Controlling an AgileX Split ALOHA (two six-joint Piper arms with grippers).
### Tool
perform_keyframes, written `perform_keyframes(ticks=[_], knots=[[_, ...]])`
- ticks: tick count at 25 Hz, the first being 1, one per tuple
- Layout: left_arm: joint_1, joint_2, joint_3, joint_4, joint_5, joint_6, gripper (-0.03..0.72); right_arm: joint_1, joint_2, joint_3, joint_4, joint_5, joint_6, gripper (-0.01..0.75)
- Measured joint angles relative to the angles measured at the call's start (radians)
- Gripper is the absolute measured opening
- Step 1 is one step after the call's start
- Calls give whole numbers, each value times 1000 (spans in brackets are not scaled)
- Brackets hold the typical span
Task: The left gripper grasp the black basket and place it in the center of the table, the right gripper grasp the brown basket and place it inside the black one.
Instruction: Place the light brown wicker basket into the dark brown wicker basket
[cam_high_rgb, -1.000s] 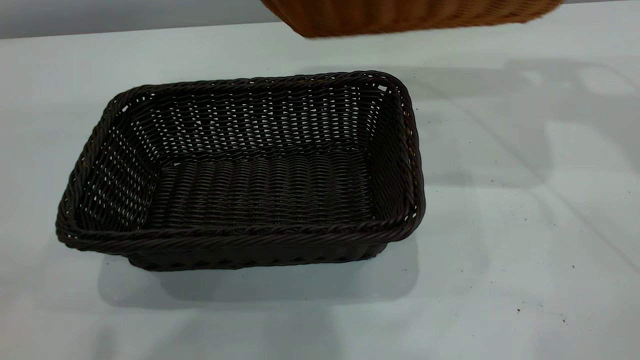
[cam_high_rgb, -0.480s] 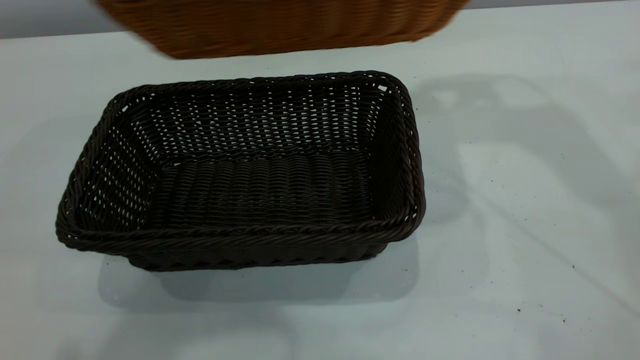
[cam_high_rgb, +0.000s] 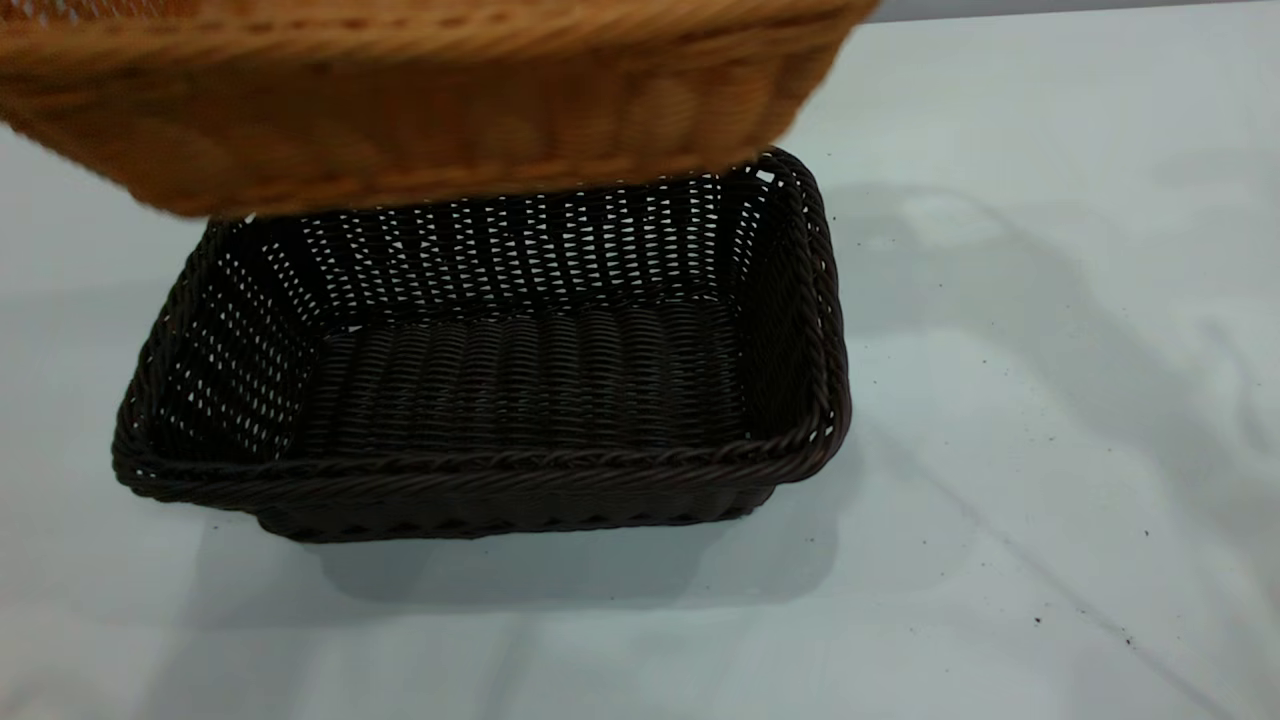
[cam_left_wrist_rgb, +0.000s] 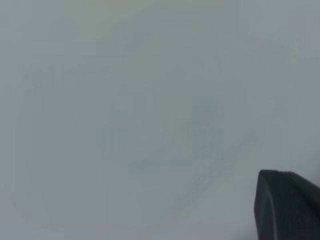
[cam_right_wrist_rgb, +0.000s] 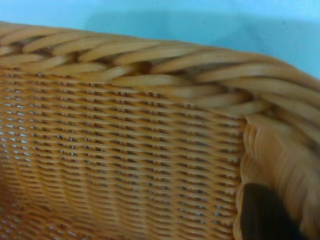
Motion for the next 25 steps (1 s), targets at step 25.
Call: perform_keyframes(ticks=[25], knots=[[0,0,0,-1,13,-2,-1,33,75,160,47,-54,10,107]])
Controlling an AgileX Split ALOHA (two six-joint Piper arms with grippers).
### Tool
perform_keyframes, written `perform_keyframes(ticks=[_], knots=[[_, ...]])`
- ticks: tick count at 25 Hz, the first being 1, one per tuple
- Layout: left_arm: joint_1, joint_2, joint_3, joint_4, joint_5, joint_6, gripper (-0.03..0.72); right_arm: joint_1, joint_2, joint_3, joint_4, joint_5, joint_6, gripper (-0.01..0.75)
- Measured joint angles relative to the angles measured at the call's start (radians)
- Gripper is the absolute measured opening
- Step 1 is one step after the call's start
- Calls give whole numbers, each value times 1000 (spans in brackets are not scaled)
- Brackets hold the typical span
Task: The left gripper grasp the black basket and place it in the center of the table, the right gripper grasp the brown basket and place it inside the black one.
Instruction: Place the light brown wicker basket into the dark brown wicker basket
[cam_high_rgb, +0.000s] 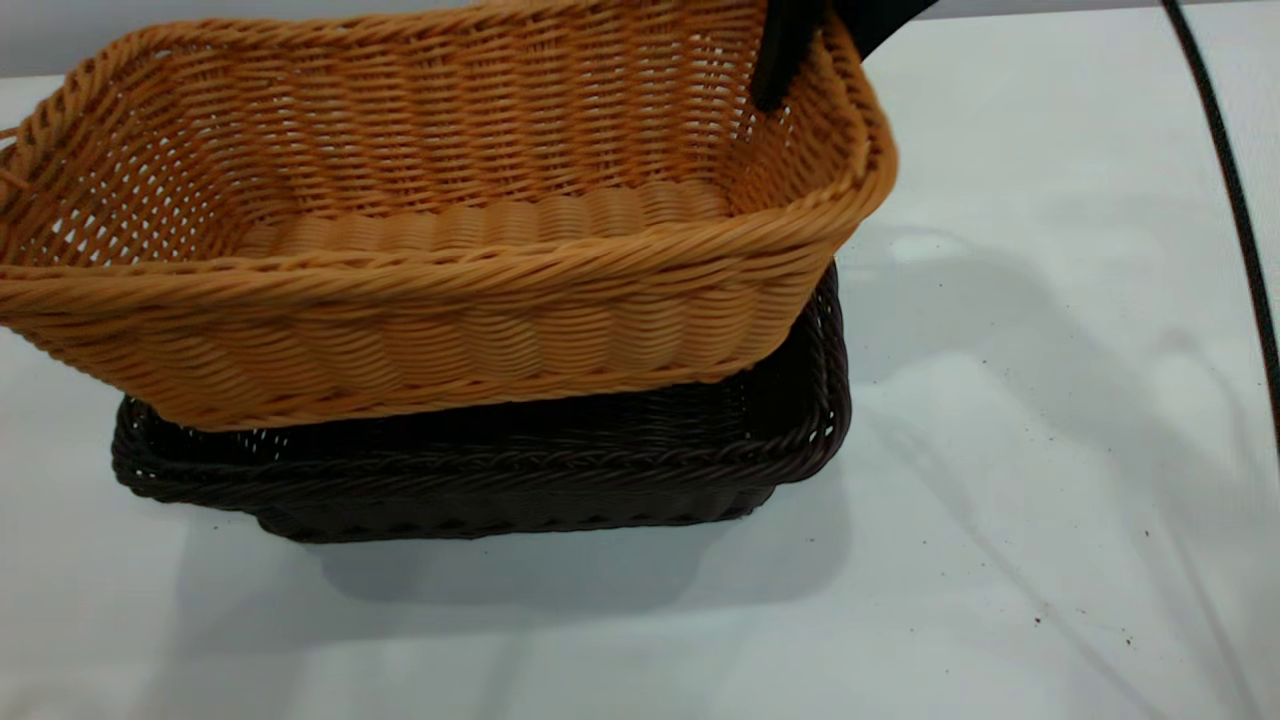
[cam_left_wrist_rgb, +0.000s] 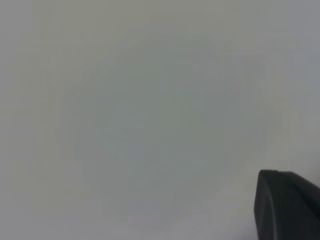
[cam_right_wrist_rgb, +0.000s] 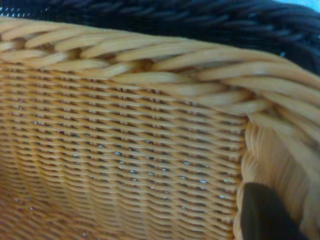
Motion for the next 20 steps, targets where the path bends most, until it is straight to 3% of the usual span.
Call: perform_keyframes(ticks=[10,20], knots=[[0,0,0,0,-3,-1,-1,0,43,0,3,-75,3,107],[0,0,0,0,-3,-1,-1,0,76,-1,3,-72,17,107]])
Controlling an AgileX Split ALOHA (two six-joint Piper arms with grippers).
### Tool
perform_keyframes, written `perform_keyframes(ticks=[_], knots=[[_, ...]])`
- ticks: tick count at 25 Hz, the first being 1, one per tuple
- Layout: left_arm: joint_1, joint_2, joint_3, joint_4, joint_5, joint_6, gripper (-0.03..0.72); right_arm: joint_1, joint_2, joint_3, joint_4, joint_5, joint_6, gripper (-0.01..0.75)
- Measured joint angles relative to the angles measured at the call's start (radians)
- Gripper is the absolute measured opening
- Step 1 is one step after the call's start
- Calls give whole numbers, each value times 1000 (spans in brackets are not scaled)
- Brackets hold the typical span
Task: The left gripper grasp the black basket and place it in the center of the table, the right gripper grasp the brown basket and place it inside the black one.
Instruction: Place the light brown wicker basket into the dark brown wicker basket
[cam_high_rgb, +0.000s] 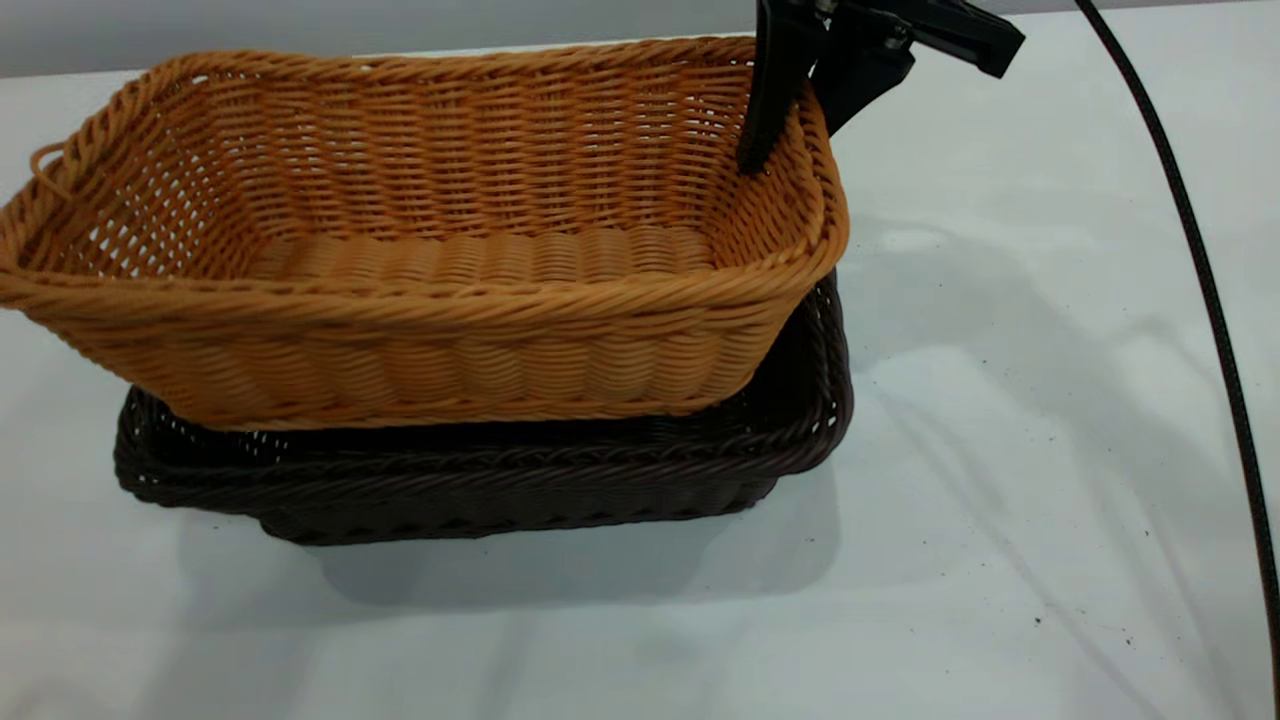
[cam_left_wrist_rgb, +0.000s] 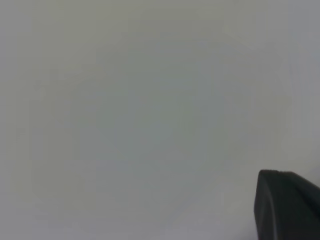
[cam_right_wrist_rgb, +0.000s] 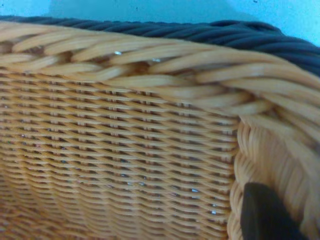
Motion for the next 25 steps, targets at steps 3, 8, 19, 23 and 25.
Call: perform_keyframes(ticks=[3,8,19,23,25], knots=[[0,0,0,0,0,0,-1,0,0,0,-4,7,-2,107],[0,0,0,1,0,0,-1,0,0,0,-7,28,-4,126],[0,0,0,1,0,0,-1,0,0,-13,-15,69,-5,470],[0,0,0,1,0,0,-1,-3,0,-66,-60,118,1,542],[0,0,0,1,0,0,-1,-3,-3,-97,-102,133,19,550]])
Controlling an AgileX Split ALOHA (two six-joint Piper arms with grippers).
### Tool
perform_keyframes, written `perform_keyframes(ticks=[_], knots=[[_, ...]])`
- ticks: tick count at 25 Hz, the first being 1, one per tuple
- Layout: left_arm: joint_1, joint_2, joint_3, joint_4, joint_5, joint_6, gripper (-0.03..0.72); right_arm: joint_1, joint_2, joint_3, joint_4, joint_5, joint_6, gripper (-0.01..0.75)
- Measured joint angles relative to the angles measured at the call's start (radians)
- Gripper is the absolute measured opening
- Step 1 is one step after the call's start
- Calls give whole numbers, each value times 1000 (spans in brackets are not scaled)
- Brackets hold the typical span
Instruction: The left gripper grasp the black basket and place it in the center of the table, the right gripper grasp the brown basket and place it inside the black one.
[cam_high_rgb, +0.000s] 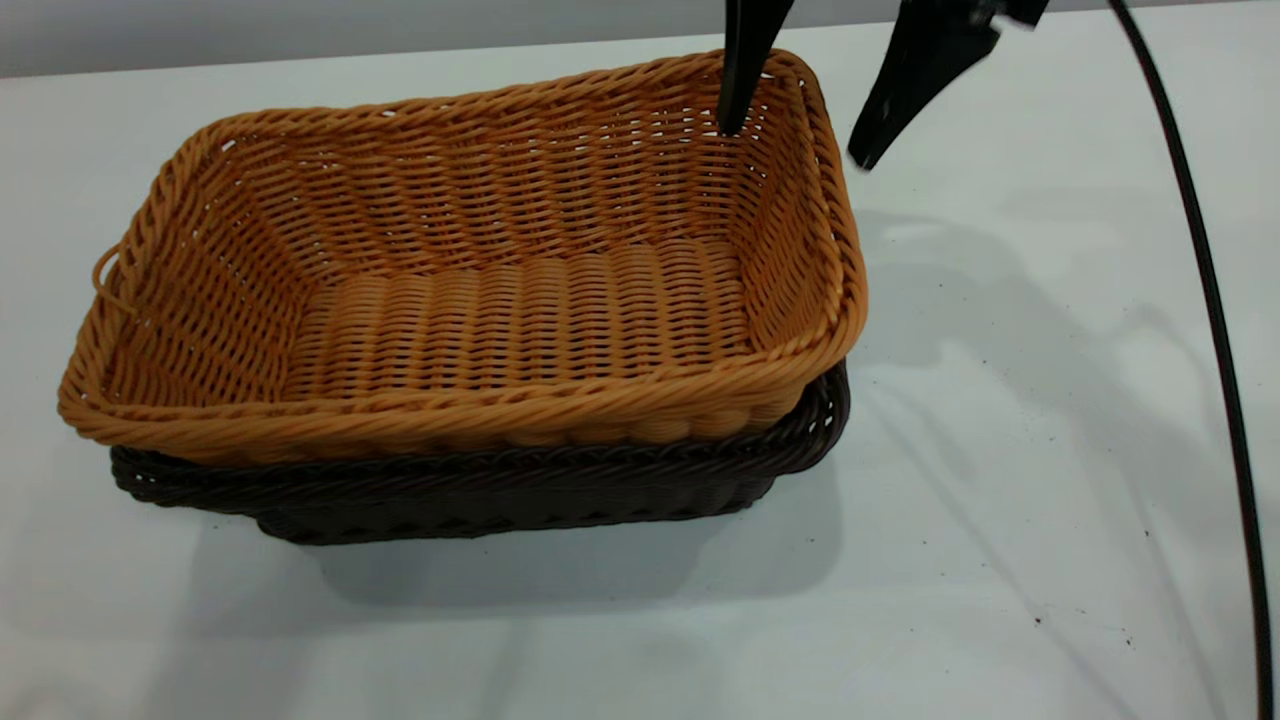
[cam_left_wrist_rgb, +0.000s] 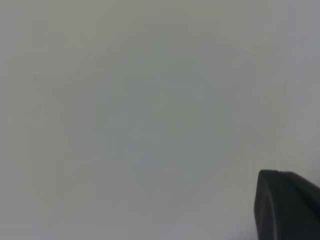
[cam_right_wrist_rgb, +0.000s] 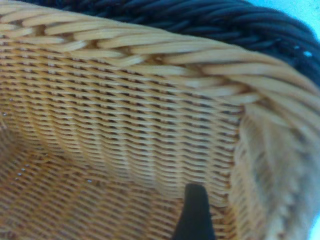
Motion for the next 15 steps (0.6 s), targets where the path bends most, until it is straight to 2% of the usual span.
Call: perform_keyframes(ticks=[9,12,15], knots=[[0,0,0,0,0,0,-1,-1,-48,-114,-271,-3,47,538],[0,0,0,0,3,0,-1,-1,-92,-114,-314,-2,34,475],[0,0,0,-13,39,-18,-1,-1,-148,-114,-358,-2,10,346]])
